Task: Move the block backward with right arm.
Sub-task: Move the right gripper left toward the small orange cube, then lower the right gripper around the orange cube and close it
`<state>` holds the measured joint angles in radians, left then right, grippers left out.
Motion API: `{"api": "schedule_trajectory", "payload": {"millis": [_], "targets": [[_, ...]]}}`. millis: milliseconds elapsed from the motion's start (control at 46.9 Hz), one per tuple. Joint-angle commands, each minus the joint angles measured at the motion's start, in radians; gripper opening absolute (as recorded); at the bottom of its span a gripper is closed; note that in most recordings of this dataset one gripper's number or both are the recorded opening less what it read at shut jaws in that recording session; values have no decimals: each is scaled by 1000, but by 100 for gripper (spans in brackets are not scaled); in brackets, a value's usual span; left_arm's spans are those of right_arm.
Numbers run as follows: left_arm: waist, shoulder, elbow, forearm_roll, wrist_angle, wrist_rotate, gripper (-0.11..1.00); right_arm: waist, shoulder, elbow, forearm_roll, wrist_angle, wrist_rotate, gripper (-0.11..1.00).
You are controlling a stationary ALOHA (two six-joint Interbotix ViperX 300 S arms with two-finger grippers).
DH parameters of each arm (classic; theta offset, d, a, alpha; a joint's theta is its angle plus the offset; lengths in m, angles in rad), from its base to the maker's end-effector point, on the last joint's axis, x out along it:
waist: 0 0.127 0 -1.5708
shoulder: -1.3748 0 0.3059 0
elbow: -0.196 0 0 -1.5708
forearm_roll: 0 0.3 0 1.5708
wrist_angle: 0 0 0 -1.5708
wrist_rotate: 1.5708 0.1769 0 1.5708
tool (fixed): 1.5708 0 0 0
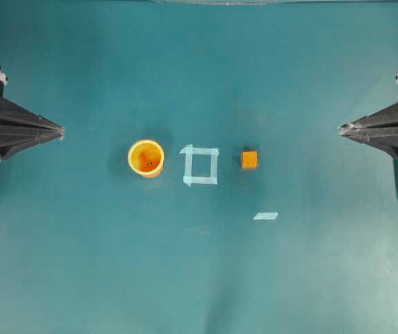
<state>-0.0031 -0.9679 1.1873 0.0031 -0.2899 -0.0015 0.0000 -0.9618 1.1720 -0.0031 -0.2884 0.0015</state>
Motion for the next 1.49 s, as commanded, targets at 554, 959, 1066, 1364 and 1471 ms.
{"api": "schedule_trajectory", "payload": {"millis": [554, 959, 1066, 1364, 1471], "targets": [[-2, 11, -66, 6, 97, -8, 0, -15, 72, -86, 6, 132, 26, 1], [-2, 11, -67, 6, 97, -8, 0, -81, 238, -169, 6, 147, 51, 46], [-8, 11, -67, 6, 97, -8, 0, -86, 308, -192, 8, 164, 51, 50], [-25, 9, -69, 6, 97, -8, 0, -86, 526, -273, 3, 238, 46, 54], [-31, 11, -67, 6, 97, -8, 0, -89, 615, -321, -2, 319, 44, 57]]}}
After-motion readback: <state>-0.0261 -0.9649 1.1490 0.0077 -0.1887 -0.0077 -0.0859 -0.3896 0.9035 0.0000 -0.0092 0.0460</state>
